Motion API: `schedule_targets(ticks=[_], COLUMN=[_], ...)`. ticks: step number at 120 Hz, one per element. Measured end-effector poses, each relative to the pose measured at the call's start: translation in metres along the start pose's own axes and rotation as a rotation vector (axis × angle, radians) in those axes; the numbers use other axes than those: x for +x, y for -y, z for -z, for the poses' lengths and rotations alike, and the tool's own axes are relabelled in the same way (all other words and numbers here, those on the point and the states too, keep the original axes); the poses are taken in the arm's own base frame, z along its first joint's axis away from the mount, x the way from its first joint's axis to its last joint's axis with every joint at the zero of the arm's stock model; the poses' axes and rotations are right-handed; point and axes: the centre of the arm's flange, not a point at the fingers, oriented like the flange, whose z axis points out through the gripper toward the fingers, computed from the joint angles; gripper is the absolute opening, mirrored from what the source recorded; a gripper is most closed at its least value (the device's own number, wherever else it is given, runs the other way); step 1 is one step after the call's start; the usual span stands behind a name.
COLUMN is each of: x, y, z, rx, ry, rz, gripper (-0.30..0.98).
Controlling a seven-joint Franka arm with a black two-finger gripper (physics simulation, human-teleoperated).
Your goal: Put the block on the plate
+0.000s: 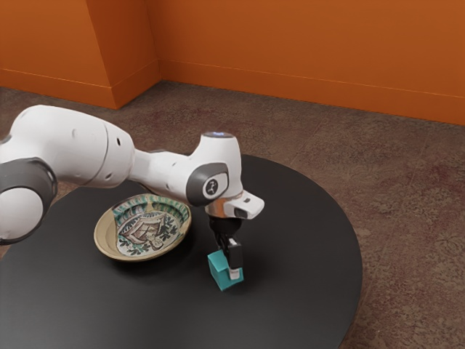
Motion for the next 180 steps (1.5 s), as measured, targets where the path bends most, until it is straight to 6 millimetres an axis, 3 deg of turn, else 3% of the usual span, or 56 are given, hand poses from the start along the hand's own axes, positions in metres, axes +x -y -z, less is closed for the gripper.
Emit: schedule_targets(ticks=[22, 46, 93, 115, 135, 155, 180], x=[-0.001, -0.007, -0.033, -0.067, -0.102, -0.128, -0.133], y=[-0.003, -0.006, -0.005, 0.028, 0.068, 0.105, 0.151], z=[0.003, 0.008, 0.106, 0.141, 0.146, 0.124, 0.099], rx=[0.017, 0.026, 0.143, 0.213, 0.221, 0.195, 0.189], ry=[-0.007, -0.009, -0.06, 0.003, 0.062, 0.119, 0.146], rz=[-0.011, -0.014, -0.019, 0.042, 0.136, 0.215, 0.275], gripper=[0.48, 0.46, 0.39, 0.39, 0.4, 0.4, 0.39])
